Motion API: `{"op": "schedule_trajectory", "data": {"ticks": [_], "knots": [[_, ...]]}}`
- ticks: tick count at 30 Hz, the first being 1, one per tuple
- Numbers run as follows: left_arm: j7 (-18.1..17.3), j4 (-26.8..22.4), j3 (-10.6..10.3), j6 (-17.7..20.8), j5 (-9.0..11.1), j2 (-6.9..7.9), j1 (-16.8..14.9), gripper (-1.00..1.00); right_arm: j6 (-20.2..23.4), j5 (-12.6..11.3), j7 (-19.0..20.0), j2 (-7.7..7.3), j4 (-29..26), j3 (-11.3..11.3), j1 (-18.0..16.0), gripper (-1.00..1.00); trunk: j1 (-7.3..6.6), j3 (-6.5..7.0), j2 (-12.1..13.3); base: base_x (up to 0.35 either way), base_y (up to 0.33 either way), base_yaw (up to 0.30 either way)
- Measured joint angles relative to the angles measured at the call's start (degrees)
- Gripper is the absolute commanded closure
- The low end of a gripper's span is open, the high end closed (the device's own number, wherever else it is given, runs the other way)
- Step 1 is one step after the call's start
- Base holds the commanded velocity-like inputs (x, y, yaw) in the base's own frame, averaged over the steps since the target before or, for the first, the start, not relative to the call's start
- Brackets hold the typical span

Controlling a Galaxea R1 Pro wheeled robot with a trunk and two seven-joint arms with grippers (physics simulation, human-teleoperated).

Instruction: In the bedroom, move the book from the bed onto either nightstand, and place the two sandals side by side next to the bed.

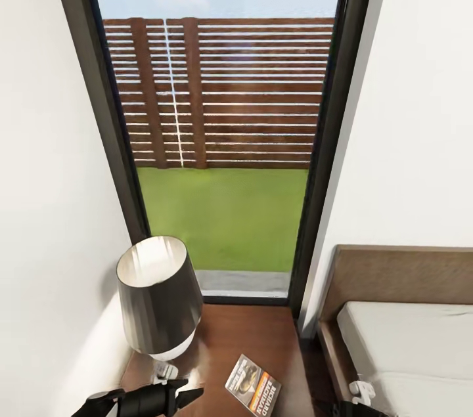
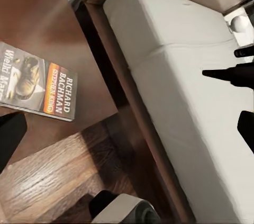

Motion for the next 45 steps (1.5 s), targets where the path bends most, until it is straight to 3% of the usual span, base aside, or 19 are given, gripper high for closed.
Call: {"op": "schedule_trajectory", "data": {"ticks": [9, 17, 21, 24, 25, 27, 29, 34, 42, 45], "knots": [[14.8, 9.6, -0.4, -9.7, -3.3, -2.1, 0.0, -1.0, -5.0, -0.4, -0.2, 0.05, 11.8, 0.5, 0.0, -1.0, -1.98, 1.61, 3.6, 0.0, 0.0, 0.0], [17.7, 13.7, -0.4, -11.2, -6.2, -2.49, 0.4, -1.0, -8.9, -0.4, -1.1, 0.26, 17.5, 0.3, 1.9, -1.0, -3.74, 3.06, 6.8, 0.0, 0.0, 0.0], [18.3, 14.0, -0.4, -11.3, -6.6, -2.51, 1.7, -1.0, -9.2, -0.4, -4.9, 0.43, 17.9, 0.2, 3.6, -1.0, -4.62, 3.77, 8.4, 0.0, 0.0, 0.0], [21.0, 14.1, -0.5, -11.4, -6.9, -2.52, 3.3, -1.0, -9.4, -0.4, -12.3, 0.55, 18.2, 0.3, 4.5, -1.0, -5.28, 4.31, 9.6, 0.0, 0.0, 0.0], [25.4, 14.1, -0.7, -11.3, -7.2, -2.54, 5.1, -1.0, -9.4, -0.3, -17.8, 0.61, 18.3, 0.3, 4.9, -1.0, -5.5, 4.48, 10.0, 0.0, 0.0, 0.0], [27.5, 14.1, -0.5, -11.4, -7.6, -2.57, 6.0, -1.0, -9.4, -0.3, -19.1, 0.66, 18.3, 0.3, 5.2, -1.0, -5.94, 4.85, 10.8, 0.0, 0.0, 0.0], [32.1, 14.2, -0.6, -11.3, -10.0, -2.66, 7.9, -1.0, -9.4, -0.3, -20.4, 0.68, 18.3, 0.3, 5.9, -1.0, -6.38, 5.21, 11.6, 0.0, 0.0, 0.0], [37.5, 14.2, -0.5, -11.4, -13.9, -2.69, 10.4, -1.0, -9.1, -0.3, -20.9, 0.69, 18.3, 0.3, 6.1, -1.0, -7.48, 6.11, 13.7, 0.0, 0.0, 0.0], [39.9, 14.2, -0.4, -11.4, -15.5, -2.58, 14.6, -1.0, -8.9, -0.3, -21.1, 0.65, 18.3, 0.3, 6.2, -1.0, -9.23, 7.56, 16.9, 0.0, 0.0, 0.0], [40.1, 14.2, -0.3, -11.4, -15.6, -2.43, 15.1, -1.0, -8.9, -0.4, -21.0, 0.65, 18.3, 0.3, 6.2, -1.0, -9.24, 7.56, 16.9, 0.0, 0.0, 0.0]]}}
